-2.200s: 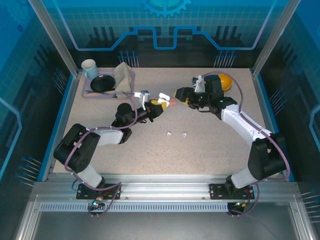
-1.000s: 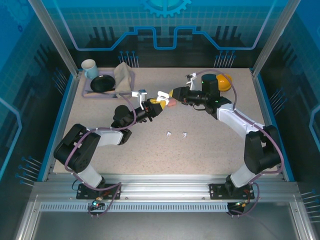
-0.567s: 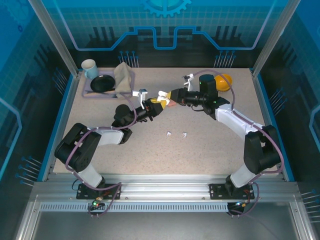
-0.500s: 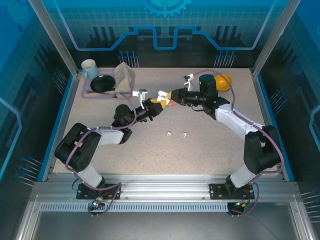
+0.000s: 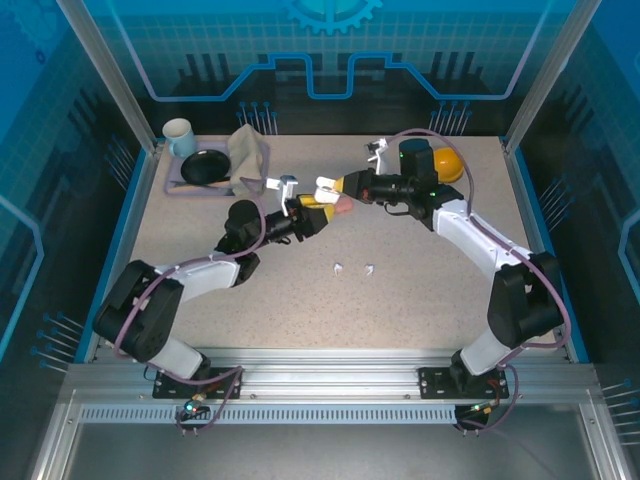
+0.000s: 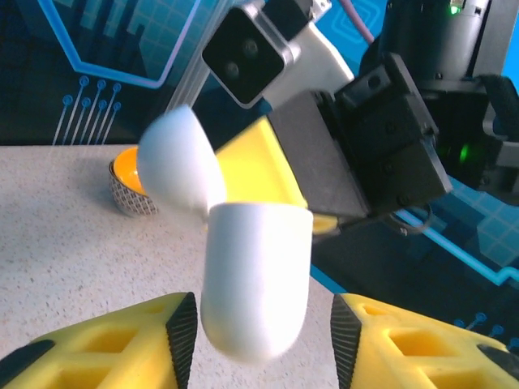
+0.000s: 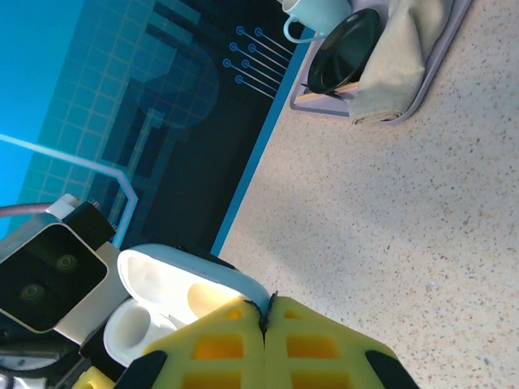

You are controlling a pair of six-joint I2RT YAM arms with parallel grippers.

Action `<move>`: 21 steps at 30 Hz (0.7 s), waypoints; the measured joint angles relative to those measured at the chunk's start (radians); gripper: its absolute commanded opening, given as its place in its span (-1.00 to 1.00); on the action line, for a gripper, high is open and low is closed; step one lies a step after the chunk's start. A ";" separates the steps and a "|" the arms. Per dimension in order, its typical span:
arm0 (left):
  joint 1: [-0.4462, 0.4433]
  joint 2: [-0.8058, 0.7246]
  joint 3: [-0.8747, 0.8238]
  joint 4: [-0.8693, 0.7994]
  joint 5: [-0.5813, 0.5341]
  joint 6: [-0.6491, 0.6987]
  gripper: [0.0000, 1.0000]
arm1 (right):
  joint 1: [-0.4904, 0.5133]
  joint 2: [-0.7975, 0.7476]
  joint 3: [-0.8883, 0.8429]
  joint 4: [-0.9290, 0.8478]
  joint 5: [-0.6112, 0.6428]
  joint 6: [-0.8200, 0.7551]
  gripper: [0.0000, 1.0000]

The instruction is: Insert the wireless bluetooth earbuds into the charging case

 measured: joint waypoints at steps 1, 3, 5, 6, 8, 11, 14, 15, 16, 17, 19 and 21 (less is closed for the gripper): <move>0.006 -0.015 0.007 -0.038 0.016 0.012 0.04 | -0.002 0.000 0.012 -0.015 -0.001 -0.012 -1.00; 0.028 -0.052 0.040 -0.151 0.059 0.042 0.06 | -0.006 0.001 0.038 -0.053 -0.001 -0.043 -1.00; 0.054 -0.079 0.089 -0.260 0.103 0.070 0.07 | -0.010 0.002 0.062 -0.096 -0.002 -0.075 -1.00; 0.068 -0.088 0.120 -0.322 0.130 0.083 0.07 | -0.011 0.002 0.074 -0.116 -0.002 -0.093 -1.00; 0.090 -0.092 0.191 -0.438 0.183 0.106 0.08 | -0.011 0.002 0.087 -0.150 -0.004 -0.121 -1.00; 0.107 -0.082 0.303 -0.615 0.249 0.150 0.08 | -0.011 0.002 0.095 -0.188 -0.009 -0.150 -1.00; 0.108 -0.067 0.357 -0.704 0.307 0.180 0.08 | -0.011 0.002 0.095 -0.212 -0.011 -0.167 -1.00; 0.108 -0.064 0.360 -0.726 0.323 0.184 0.08 | -0.011 0.002 0.095 -0.219 -0.011 -0.171 -1.00; 0.108 -0.060 0.360 -0.743 0.337 0.191 0.08 | -0.011 0.002 0.095 -0.223 -0.012 -0.173 -1.00; 0.108 -0.053 0.362 -0.765 0.353 0.200 0.08 | -0.011 0.002 0.095 -0.229 -0.013 -0.175 -1.00; 0.108 -0.037 0.378 -0.822 0.383 0.221 0.08 | -0.011 0.002 0.095 -0.235 -0.019 -0.181 -1.00; 0.108 -0.018 0.409 -0.890 0.401 0.254 0.07 | -0.011 0.002 0.095 -0.244 -0.023 -0.185 -1.00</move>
